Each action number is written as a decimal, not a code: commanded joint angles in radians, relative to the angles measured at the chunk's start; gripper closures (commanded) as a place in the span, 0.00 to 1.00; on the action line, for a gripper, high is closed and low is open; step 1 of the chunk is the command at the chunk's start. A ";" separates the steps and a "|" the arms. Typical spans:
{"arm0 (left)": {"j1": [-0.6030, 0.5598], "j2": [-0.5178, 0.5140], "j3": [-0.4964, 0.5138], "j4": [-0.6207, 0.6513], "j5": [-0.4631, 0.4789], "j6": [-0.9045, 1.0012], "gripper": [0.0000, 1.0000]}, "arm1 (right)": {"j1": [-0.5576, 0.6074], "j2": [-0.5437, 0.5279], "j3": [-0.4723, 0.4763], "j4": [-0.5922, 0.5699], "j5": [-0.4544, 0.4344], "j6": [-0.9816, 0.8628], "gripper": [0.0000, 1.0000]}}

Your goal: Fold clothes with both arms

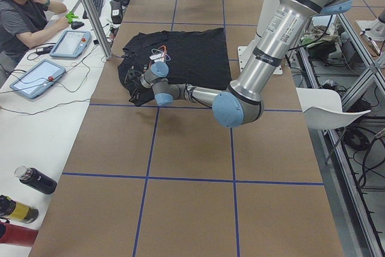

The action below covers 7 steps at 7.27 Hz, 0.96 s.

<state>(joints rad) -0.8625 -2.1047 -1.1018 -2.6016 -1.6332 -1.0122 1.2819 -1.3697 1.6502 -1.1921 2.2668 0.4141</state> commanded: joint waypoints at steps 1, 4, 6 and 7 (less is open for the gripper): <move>0.023 0.008 0.031 0.000 0.027 0.003 0.33 | -0.001 0.000 -0.003 0.000 -0.001 -0.001 0.00; 0.034 0.008 0.034 0.000 0.027 0.003 0.38 | -0.001 -0.002 -0.006 0.000 -0.003 -0.001 0.00; 0.043 0.009 0.034 0.002 0.027 0.003 0.47 | -0.001 -0.002 -0.009 0.000 -0.003 -0.003 0.00; 0.045 0.009 0.034 0.002 0.029 0.003 0.47 | -0.001 -0.002 -0.010 0.000 -0.003 -0.003 0.00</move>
<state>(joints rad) -0.8211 -2.0960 -1.0678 -2.6003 -1.6054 -1.0094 1.2809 -1.3713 1.6421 -1.1919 2.2642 0.4116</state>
